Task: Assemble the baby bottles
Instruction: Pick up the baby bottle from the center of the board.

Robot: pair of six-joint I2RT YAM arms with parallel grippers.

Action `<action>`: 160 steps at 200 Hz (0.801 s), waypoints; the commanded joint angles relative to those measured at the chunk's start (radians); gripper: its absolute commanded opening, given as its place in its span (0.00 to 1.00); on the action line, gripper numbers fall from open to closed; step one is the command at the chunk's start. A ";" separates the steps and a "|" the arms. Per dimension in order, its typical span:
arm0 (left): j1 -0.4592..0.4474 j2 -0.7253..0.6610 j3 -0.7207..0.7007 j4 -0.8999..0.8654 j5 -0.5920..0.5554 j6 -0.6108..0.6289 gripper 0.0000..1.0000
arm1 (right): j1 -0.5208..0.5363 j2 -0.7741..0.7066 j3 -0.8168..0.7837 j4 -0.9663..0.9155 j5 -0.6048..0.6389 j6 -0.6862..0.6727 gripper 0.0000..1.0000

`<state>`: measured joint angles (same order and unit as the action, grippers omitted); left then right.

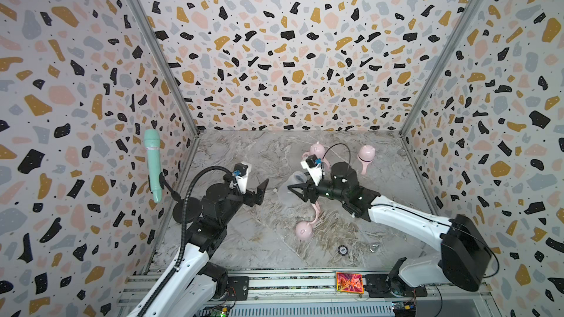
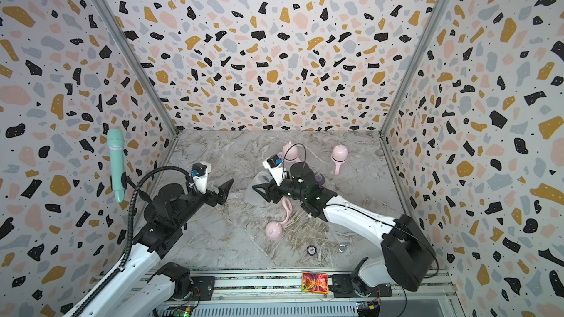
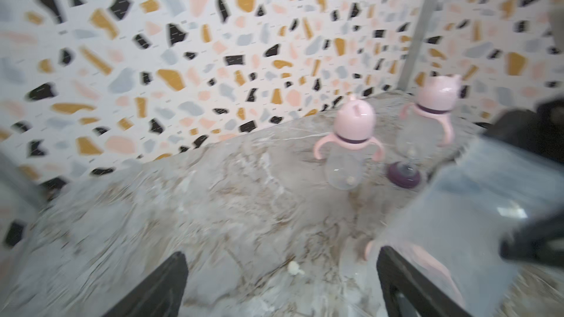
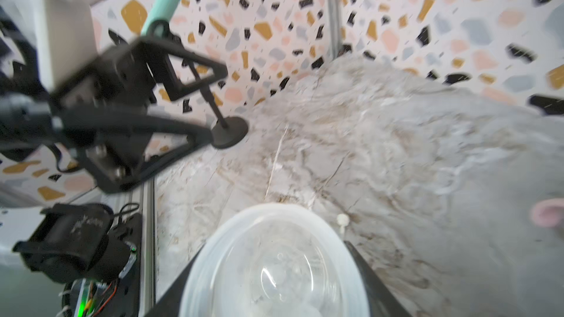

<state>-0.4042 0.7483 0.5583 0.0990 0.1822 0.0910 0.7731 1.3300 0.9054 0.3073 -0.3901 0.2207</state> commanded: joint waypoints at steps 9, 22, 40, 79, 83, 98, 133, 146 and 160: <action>-0.107 0.019 -0.020 0.180 0.296 0.215 0.96 | -0.039 -0.128 0.004 -0.048 0.012 0.025 0.23; -0.128 0.040 -0.024 0.218 0.353 0.216 0.97 | -0.044 -0.156 0.001 -0.022 -0.016 0.040 0.22; -0.141 0.081 -0.005 0.219 0.375 0.210 0.96 | -0.043 -0.182 -0.017 0.052 -0.096 0.080 0.22; -0.169 0.153 0.028 0.258 0.338 0.184 0.94 | -0.031 -0.195 -0.090 0.293 -0.241 0.228 0.22; -0.170 0.156 0.028 0.272 0.335 0.173 0.94 | -0.026 -0.192 -0.095 0.304 -0.245 0.237 0.22; -0.171 0.164 0.028 0.317 0.334 0.141 0.92 | -0.010 -0.185 -0.107 0.336 -0.252 0.251 0.22; -0.170 0.168 0.037 0.358 0.341 0.086 0.89 | 0.008 -0.177 -0.152 0.442 -0.273 0.315 0.22; -0.171 0.177 0.044 0.342 0.347 0.081 0.88 | 0.011 -0.176 -0.172 0.498 -0.281 0.350 0.22; -0.171 0.183 0.057 0.317 0.350 0.081 0.87 | 0.017 -0.165 -0.171 0.511 -0.293 0.362 0.22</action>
<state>-0.5785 0.9211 0.5594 0.3653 0.5396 0.2050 0.7666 1.1606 0.7399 0.7006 -0.6056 0.5045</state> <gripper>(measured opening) 0.879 0.613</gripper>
